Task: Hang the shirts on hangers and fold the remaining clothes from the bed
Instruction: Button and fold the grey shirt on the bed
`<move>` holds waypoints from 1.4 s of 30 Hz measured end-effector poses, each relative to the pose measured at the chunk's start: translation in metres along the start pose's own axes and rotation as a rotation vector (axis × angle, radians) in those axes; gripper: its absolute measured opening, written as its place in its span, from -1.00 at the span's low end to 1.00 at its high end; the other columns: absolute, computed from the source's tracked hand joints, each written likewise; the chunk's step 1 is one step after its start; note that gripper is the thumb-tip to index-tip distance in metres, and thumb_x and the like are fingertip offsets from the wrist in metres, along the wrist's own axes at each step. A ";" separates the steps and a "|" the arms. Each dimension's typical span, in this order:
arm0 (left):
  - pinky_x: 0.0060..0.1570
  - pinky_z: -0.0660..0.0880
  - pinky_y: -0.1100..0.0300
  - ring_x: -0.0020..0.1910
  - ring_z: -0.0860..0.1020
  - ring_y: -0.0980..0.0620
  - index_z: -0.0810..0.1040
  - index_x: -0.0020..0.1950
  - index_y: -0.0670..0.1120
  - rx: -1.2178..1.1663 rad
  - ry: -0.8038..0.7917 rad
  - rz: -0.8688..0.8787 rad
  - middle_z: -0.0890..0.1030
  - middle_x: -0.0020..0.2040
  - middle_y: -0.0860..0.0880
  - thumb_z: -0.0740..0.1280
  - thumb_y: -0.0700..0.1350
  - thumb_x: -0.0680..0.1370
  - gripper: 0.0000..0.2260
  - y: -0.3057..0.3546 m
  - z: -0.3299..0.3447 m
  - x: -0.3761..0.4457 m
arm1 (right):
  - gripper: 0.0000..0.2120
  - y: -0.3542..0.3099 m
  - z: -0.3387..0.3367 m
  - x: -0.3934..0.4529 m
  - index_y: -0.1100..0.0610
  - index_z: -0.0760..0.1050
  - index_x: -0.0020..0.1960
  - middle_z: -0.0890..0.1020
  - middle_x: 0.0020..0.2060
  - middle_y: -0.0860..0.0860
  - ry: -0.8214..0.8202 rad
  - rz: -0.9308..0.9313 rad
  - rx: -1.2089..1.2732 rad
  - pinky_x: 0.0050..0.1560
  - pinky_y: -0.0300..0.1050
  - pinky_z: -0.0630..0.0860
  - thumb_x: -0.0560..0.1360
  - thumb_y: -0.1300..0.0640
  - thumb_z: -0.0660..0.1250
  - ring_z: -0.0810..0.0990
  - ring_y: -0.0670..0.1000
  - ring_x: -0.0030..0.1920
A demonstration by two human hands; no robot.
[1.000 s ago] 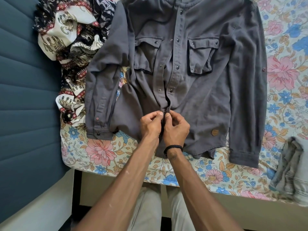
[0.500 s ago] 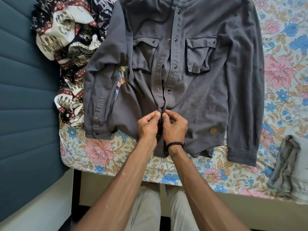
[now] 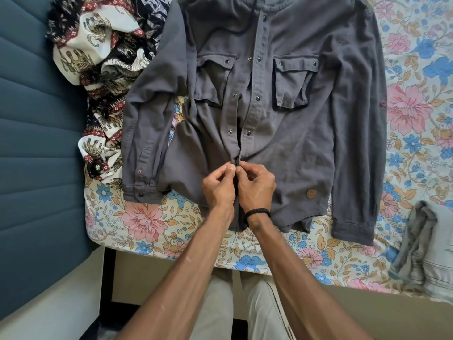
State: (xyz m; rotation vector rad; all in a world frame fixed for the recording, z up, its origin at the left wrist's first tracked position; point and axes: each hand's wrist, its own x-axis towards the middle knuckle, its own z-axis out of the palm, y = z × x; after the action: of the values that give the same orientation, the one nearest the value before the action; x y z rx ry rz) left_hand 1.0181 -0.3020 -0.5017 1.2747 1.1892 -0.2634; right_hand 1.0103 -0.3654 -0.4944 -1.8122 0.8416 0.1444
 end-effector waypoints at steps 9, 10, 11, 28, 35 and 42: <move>0.04 0.63 0.16 -0.09 0.67 0.18 0.76 0.05 -0.05 0.541 -0.045 0.244 0.70 -0.16 0.19 0.44 -0.13 0.57 -0.88 0.008 -0.014 -0.005 | -0.90 0.001 -0.017 0.001 0.12 0.73 -0.11 0.72 -0.25 -0.02 -0.199 -0.060 -0.298 -0.11 0.01 0.67 0.52 0.11 0.46 0.70 -0.03 -0.20; 0.02 0.62 0.16 -0.06 0.68 0.11 0.76 0.03 -0.01 0.670 -0.059 0.239 0.72 -0.13 0.15 0.43 -0.10 0.56 -0.88 0.013 -0.017 -0.003 | -0.86 -0.003 -0.022 0.006 0.12 0.72 -0.13 0.72 -0.29 0.01 -0.276 -0.013 -0.395 -0.11 0.04 0.67 0.51 0.08 0.45 0.70 0.05 -0.19; 0.02 0.60 0.16 -0.01 0.68 0.03 0.76 0.00 0.03 0.808 -0.076 0.218 0.74 -0.08 0.10 0.43 -0.07 0.56 -0.89 0.017 -0.020 0.003 | -0.84 -0.006 -0.024 0.013 0.11 0.72 -0.15 0.71 -0.31 0.04 -0.294 0.056 -0.434 -0.10 0.06 0.66 0.50 0.04 0.45 0.70 0.11 -0.17; 0.05 0.51 0.10 0.17 0.57 -0.08 0.65 0.10 0.01 0.949 0.011 0.470 0.72 -0.02 0.02 0.48 0.09 0.49 -0.74 0.082 0.051 0.066 | -0.69 -0.041 0.048 0.075 0.06 0.37 0.09 0.49 0.06 0.06 0.125 0.023 -0.409 -0.07 0.10 0.52 0.47 0.05 0.44 0.56 0.19 0.07; 0.03 0.58 0.13 0.00 0.67 -0.05 0.73 0.02 -0.04 0.824 0.002 0.441 0.73 -0.15 0.00 0.52 0.05 0.48 -0.79 0.081 0.040 0.060 | -0.83 -0.038 0.043 0.074 0.17 0.60 0.05 0.60 -0.03 0.14 0.226 0.033 -0.280 -0.02 0.00 0.43 0.49 0.17 0.33 0.59 0.21 0.00; 0.03 0.59 0.07 -0.10 0.68 -0.05 0.70 0.08 -0.11 0.799 -0.044 0.571 0.72 -0.12 -0.06 0.46 -0.02 0.54 -0.80 0.088 0.033 0.048 | -0.92 -0.041 0.021 0.047 0.14 0.66 0.00 0.63 -0.10 0.04 0.288 -0.051 -0.035 -0.06 -0.11 0.61 0.56 0.14 0.41 0.64 -0.01 -0.18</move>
State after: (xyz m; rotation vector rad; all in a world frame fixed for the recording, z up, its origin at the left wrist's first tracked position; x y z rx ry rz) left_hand 1.1204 -0.2772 -0.4928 2.2279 0.6313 -0.3530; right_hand 1.0762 -0.3630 -0.4929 -1.9130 0.9971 -0.1392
